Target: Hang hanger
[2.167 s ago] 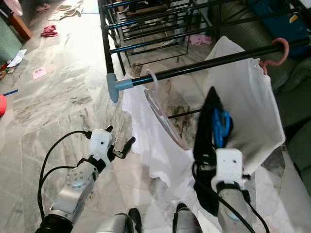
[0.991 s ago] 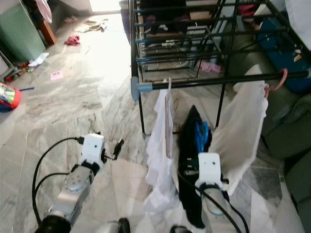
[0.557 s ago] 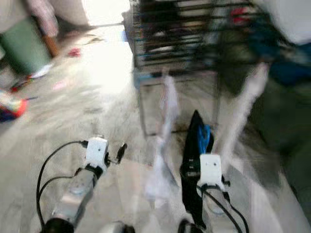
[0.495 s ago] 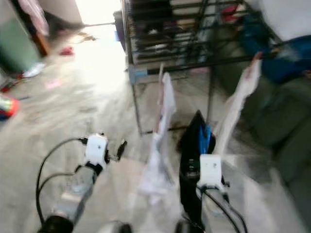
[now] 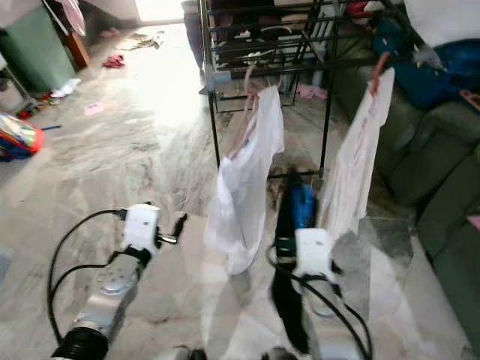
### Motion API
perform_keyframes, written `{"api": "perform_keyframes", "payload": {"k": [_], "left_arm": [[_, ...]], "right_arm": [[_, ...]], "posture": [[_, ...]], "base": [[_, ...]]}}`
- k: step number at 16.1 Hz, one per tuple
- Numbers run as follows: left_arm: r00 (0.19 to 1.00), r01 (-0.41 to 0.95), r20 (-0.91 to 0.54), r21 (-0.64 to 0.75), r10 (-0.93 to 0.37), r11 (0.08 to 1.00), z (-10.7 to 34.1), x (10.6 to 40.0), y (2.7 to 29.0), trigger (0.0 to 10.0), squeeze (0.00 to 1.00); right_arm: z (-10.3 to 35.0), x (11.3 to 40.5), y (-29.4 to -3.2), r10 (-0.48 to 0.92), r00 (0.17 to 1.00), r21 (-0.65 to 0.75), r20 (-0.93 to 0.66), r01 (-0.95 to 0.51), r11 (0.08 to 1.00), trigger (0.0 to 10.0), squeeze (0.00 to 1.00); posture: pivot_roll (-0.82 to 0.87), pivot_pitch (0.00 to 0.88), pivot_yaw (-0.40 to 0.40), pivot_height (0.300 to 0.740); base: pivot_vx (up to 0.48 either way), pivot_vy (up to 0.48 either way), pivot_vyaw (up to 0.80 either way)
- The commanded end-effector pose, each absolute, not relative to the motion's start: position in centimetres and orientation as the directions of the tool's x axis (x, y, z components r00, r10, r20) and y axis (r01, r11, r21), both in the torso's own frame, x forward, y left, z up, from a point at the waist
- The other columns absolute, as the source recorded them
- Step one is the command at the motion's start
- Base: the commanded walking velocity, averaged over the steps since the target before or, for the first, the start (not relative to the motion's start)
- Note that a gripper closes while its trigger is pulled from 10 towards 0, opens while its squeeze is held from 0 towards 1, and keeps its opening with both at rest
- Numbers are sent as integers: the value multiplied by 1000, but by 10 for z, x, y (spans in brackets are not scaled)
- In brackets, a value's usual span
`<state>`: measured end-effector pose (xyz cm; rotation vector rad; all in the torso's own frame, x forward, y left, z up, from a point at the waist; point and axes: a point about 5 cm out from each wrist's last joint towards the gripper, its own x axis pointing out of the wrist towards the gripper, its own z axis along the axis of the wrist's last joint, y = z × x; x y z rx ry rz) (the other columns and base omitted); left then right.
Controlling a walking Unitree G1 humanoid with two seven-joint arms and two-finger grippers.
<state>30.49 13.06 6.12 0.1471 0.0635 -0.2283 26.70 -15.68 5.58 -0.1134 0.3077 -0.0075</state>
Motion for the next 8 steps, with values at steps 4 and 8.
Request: {"api": "perform_keyframes", "payload": {"k": [4,8], "left_arm": [[972,224,-102,126,-212,966,52,300,128,10000,0],[976,199,-119,127,-184,972,46,296,132,10000,0]], "right_arm": [[53,269,-151,24,952,-122,-306,-64,990,10000,0],[50,275,-147,60,948,-138,-313,-108,985,10000,0]], "posture": [[4,184,43,740],[31,139,20,740]], "base": [[0,0,0],[0,0,0]]}}
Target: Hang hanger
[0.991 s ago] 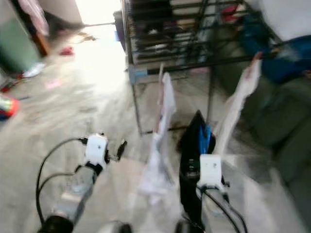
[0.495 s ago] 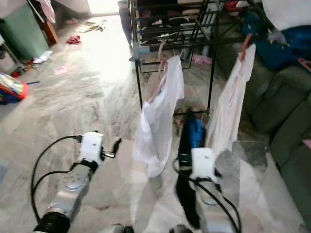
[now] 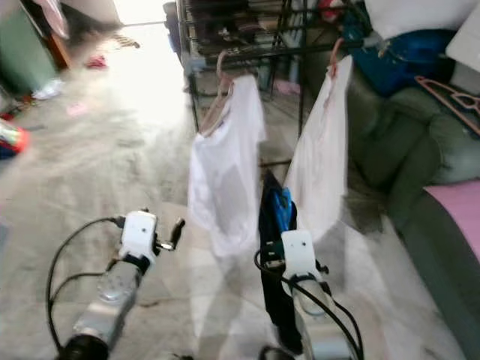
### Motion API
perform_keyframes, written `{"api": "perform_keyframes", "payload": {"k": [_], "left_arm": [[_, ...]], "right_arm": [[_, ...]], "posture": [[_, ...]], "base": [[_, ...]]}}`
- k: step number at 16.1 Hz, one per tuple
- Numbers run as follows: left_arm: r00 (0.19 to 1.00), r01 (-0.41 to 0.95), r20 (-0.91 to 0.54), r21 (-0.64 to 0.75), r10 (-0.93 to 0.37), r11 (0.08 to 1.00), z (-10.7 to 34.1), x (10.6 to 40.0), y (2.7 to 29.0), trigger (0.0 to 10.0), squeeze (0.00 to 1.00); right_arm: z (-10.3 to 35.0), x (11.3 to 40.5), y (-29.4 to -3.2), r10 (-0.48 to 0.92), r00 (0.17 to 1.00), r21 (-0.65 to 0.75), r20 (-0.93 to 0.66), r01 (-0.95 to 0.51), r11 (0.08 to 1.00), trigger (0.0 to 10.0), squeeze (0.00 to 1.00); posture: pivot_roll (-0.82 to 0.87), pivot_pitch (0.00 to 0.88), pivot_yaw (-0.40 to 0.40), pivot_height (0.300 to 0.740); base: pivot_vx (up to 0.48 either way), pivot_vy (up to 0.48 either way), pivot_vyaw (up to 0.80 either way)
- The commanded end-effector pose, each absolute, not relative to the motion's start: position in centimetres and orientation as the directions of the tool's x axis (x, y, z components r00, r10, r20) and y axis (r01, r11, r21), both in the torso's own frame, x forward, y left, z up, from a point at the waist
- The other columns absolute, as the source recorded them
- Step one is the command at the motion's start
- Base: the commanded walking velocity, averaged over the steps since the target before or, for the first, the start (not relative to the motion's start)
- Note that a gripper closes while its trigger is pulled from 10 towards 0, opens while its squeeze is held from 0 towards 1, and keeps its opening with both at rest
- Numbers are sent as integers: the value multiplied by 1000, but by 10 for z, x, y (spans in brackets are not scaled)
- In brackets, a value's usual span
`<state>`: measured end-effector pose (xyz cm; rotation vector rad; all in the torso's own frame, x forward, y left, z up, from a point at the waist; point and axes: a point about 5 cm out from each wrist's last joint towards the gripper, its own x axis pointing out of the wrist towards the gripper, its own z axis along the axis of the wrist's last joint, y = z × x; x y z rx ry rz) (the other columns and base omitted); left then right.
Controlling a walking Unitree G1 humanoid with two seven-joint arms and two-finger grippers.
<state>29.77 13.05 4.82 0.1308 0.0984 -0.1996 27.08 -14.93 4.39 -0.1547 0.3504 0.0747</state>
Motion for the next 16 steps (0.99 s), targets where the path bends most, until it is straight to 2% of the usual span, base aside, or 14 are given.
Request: {"api": "perform_keyframes", "payload": {"k": [1,4,10,16], "left_arm": [[977,192,-119,130,-177,973,46,298,130,10000,0],[981,184,-93,164,-170,969,51,307,127,10000,0],[985,162,-79,177,-150,971,55,317,133,10000,0],[989,142,-66,210,-131,967,56,322,129,10000,0]], "right_arm": [[51,279,-146,69,948,-141,-311,-117,983,10000,0],[54,290,-141,95,950,-155,-298,-146,977,10000,0],[48,294,-138,113,947,-166,-300,-168,972,10000,0],[41,300,-130,141,940,-173,-312,-202,964,10000,0]], "posture": [[38,122,14,740],[50,61,12,740],[58,0,11,740],[76,0,11,740]], "base": [[0,0,0],[0,0,0],[0,0,0],[0,0,0]]}}
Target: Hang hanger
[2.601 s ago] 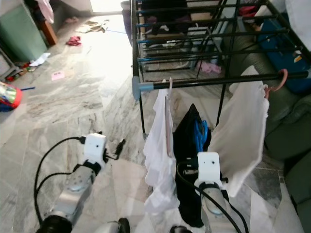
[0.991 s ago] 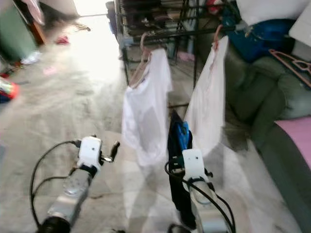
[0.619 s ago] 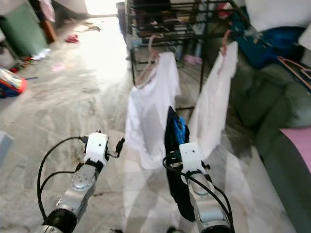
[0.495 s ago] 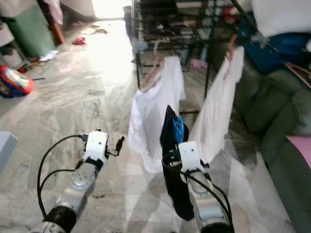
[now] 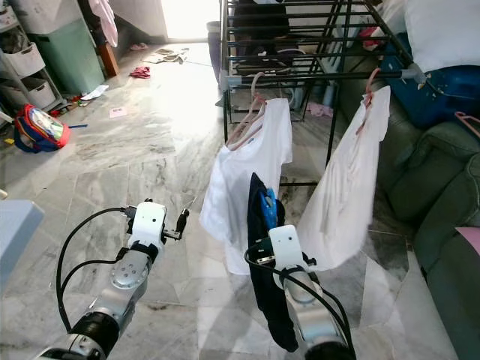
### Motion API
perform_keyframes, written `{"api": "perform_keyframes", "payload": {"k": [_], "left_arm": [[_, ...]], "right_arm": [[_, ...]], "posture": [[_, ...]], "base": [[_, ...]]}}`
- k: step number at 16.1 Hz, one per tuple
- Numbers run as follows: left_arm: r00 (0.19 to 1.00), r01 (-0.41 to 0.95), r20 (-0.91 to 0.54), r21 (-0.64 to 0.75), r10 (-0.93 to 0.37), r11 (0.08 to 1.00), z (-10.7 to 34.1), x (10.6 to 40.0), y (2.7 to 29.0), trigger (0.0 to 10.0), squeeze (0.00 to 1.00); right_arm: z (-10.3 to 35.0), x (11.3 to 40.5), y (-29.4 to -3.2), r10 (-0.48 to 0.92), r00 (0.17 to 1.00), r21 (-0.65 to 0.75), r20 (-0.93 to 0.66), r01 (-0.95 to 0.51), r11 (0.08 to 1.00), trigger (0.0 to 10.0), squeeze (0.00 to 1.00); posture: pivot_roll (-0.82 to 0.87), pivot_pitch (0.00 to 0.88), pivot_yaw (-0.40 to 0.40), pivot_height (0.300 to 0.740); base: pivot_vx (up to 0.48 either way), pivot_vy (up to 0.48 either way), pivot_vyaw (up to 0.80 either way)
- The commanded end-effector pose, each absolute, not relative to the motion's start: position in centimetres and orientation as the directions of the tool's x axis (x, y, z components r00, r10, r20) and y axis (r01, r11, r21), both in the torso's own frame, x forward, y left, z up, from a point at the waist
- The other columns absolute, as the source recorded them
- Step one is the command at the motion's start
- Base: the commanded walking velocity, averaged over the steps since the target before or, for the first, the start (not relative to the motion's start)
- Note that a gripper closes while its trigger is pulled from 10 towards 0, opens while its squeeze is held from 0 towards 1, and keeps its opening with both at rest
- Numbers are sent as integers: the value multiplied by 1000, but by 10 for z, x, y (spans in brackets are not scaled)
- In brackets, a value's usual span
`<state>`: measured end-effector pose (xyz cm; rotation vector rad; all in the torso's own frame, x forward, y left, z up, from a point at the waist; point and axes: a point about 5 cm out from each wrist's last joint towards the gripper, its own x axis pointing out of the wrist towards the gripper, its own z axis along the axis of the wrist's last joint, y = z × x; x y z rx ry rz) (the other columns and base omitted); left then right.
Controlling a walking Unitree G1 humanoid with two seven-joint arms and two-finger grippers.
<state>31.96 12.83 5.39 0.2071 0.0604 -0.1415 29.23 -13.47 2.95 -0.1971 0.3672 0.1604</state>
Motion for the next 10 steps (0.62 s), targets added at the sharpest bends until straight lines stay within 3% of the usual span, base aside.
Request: {"api": "perform_keyframes", "payload": {"k": [1,4,10], "left_arm": [[989,143,-69,212,-131,967,56,322,130,10000,0],[985,148,-121,232,-123,961,46,320,134,10000,0],[918,143,-394,227,-43,963,-4,287,165,10000,0]], "right_arm": [[41,301,-130,142,939,-175,-314,-204,963,10000,0],[31,301,-130,148,928,-191,-342,-223,956,10000,0],[2,287,-129,163,896,-166,-414,-250,954,10000,0]], "posture": [[79,0,9,740],[95,0,8,740],[107,0,19,740]], "base": [[0,0,0],[0,0,0],[0,0,0]]}}
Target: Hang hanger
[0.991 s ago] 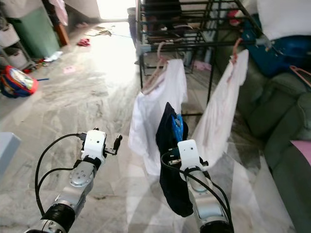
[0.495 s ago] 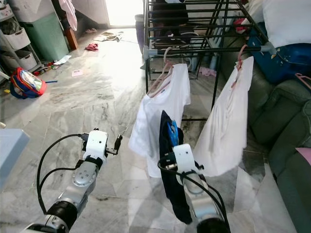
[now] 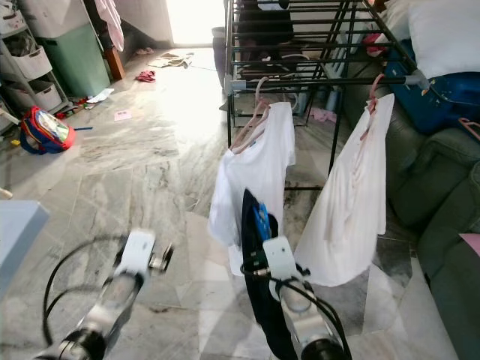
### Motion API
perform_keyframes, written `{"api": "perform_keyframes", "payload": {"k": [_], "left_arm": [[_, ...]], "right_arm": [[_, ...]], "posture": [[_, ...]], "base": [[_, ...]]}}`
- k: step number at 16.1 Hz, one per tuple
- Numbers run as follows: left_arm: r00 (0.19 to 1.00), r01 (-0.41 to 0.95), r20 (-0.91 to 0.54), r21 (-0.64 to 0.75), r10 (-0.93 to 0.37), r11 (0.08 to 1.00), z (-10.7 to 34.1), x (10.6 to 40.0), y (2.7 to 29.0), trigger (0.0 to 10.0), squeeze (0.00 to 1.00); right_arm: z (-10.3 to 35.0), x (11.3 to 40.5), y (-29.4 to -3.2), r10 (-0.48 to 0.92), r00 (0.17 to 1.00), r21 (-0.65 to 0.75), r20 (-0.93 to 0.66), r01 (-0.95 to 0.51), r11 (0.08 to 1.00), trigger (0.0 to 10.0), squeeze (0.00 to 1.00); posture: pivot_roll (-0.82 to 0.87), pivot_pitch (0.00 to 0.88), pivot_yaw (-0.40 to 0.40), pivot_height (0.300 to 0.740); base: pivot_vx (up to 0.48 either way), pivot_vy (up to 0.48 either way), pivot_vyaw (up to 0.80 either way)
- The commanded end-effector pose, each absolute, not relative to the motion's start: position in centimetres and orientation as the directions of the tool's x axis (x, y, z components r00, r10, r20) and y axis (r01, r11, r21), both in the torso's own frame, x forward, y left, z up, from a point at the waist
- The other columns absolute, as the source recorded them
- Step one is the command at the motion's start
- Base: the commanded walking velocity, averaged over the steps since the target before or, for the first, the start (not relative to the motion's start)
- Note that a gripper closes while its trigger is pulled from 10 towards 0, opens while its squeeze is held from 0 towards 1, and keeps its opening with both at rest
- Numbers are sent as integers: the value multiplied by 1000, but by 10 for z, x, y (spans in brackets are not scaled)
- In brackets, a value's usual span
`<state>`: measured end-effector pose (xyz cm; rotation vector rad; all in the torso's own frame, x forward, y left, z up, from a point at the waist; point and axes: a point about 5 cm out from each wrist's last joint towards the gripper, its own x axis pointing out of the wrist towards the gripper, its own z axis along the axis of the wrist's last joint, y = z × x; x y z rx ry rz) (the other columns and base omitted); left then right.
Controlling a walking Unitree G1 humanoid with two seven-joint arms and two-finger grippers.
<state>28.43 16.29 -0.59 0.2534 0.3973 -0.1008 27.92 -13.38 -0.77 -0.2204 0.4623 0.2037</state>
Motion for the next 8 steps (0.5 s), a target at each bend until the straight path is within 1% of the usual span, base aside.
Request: {"api": "perform_keyframes", "payload": {"k": [1,3,4,5,6,8], "left_arm": [[905,150,-424,231,-40,961,-10,280,168,10000,0],[864,162,-503,253,-13,954,-25,266,176,10000,0],[828,141,-561,257,29,956,-35,254,184,10000,0],[804,141,-593,265,46,954,-41,247,187,10000,0],[790,158,-611,275,45,948,-45,243,187,10000,0],[744,199,-667,280,42,939,-55,230,185,10000,0]], "right_arm": [[-6,281,-132,155,882,-159,-446,-248,956,10000,0],[-21,269,-138,139,856,-119,-497,-226,967,10000,0],[-31,259,-142,118,831,-91,-543,-199,976,10000,0],[-39,251,-146,101,810,-100,-578,-194,976,10000,0],[-43,247,-148,93,794,-101,-600,-191,976,10000,0],[-57,231,-155,58,735,-92,-675,-161,983,10000,0]], "posture": [[107,0,19,740],[98,0,20,740],[91,0,18,740],[90,0,17,740],[95,0,14,740],[103,0,11,740]], "base": [[0,0,0],[0,0,0],[0,0,0],[0,0,0],[0,0,0],[0,0,0]]}}
